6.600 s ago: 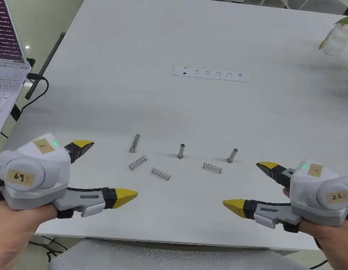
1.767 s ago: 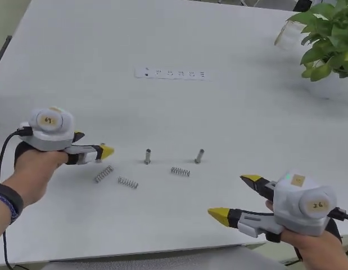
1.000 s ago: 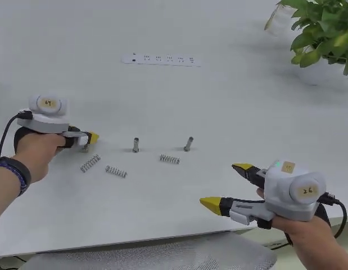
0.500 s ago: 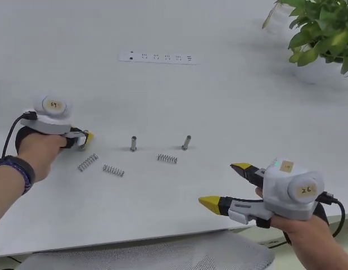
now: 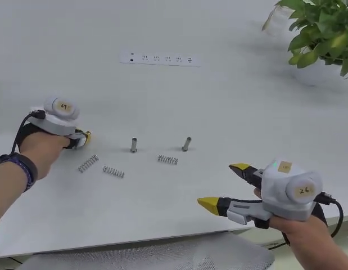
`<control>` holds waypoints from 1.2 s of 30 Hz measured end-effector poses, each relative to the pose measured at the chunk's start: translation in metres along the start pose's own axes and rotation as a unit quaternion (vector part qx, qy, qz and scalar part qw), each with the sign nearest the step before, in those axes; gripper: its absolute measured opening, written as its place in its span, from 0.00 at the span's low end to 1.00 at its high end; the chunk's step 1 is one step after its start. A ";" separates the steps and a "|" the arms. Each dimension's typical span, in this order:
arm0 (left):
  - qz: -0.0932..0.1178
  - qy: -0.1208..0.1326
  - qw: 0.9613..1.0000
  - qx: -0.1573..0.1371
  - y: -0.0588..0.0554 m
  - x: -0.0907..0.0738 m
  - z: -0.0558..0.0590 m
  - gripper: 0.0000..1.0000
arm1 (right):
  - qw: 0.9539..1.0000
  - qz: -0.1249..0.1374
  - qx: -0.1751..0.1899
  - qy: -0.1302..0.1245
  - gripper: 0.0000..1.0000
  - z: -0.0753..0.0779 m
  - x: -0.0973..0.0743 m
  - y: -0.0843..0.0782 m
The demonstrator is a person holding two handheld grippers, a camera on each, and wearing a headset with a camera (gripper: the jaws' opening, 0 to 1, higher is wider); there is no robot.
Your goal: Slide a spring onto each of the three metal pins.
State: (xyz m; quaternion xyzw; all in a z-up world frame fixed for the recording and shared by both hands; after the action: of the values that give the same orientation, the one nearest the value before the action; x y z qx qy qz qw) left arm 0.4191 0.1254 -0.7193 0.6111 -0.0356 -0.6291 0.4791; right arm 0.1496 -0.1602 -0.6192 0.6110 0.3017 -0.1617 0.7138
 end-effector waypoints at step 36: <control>0.061 0.015 0.998 -0.026 0.001 -0.047 -0.002 0.00 | 1.000 0.008 0.001 0.002 0.72 -0.002 0.004 0.001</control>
State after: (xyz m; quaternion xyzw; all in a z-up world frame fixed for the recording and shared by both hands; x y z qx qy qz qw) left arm 0.4115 0.1562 -0.6848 0.6048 -0.0491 -0.5902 0.5323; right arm 0.1528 -0.1574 -0.6210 0.6145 0.2985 -0.1550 0.7136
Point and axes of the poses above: the centre of the closed fingertips' face, and the gripper's own axes: x roughly forward along the fingers, z roughly to its right, y roughly out of its top, the point moved 8 cm from there along -x, roughly backward along the fingers, and after that the axes turned 15 degrees about -y, right-handed, at the moved point
